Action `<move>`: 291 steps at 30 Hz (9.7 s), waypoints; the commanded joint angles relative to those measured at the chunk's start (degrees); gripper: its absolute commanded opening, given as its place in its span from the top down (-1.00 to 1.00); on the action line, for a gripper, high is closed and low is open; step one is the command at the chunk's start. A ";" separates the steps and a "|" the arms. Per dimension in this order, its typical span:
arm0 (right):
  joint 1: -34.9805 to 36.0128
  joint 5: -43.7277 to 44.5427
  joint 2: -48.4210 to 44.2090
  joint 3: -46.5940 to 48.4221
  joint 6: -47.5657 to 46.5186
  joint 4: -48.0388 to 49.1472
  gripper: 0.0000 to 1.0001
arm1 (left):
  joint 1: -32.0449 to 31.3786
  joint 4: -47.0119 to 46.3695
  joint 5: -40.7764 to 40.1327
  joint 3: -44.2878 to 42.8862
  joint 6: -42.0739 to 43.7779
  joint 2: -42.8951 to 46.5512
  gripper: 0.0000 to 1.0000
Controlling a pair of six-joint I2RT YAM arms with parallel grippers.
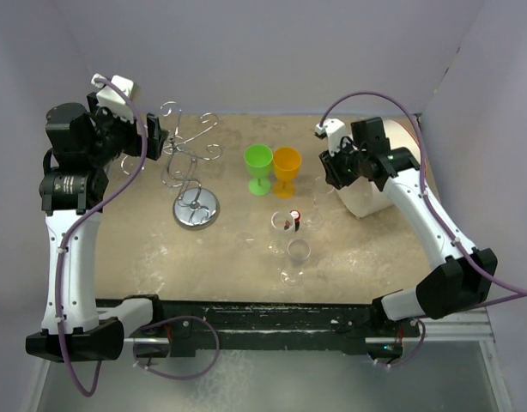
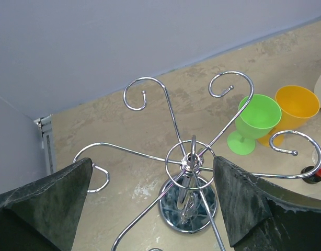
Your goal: Place the wine glass upside down on the wine glass rack
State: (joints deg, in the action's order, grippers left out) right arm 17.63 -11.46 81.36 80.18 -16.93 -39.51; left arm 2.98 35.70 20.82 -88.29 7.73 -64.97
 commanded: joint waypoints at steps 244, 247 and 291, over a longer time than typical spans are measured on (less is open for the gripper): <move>-11.74 -9.43 -6.74 10.09 1.07 11.36 -0.94 | -15.91 -5.58 -30.67 -16.03 58.50 -22.82 1.00; -11.74 -9.63 -6.74 9.76 1.04 11.62 -0.94 | -15.90 -4.51 -31.61 -16.27 58.18 -22.99 1.00; -12.18 -10.33 -8.24 7.41 1.35 12.59 -0.96 | -14.50 1.83 -27.02 -9.09 51.36 -18.18 0.80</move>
State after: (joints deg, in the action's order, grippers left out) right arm 5.91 -20.51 74.72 87.79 -16.27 -29.58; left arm -11.77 39.83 -7.44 -97.78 60.55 -85.38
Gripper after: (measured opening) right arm 0.977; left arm 0.090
